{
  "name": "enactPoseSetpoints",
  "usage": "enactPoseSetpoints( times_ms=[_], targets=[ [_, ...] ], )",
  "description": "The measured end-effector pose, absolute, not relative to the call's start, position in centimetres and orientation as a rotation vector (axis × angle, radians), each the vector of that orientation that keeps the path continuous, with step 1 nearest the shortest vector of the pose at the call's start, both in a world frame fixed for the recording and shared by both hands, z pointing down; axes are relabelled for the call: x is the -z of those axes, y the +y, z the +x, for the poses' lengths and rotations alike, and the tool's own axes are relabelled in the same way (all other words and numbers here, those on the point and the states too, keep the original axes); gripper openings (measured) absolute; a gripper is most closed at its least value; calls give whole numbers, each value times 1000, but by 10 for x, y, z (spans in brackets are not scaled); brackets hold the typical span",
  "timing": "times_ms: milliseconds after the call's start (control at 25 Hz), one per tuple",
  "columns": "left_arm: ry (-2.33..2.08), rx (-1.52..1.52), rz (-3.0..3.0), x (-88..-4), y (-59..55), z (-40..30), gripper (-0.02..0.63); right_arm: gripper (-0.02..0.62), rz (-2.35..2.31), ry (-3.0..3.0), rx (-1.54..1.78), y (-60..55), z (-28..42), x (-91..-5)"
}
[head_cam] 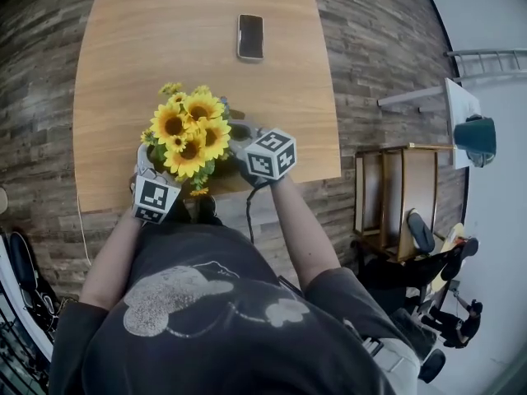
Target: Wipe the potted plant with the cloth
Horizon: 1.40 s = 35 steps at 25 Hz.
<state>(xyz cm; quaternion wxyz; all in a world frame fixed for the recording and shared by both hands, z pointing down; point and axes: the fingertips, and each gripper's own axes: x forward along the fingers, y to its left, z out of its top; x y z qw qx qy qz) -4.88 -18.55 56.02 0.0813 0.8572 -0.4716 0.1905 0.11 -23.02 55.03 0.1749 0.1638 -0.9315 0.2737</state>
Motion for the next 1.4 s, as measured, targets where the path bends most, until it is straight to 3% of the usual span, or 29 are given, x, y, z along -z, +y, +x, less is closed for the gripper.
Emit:
enactPoseSetpoints(
  times_ms=[960, 1400],
  targets=[
    [-1349, -584, 2606, -562, -187, -51, 509, 44, 560, -2623, -842, -141, 2, -550],
    [-1031, -622, 2778, -561, -183, -59, 506, 44, 765, -2608, -905, -157, 27, -540]
  ],
)
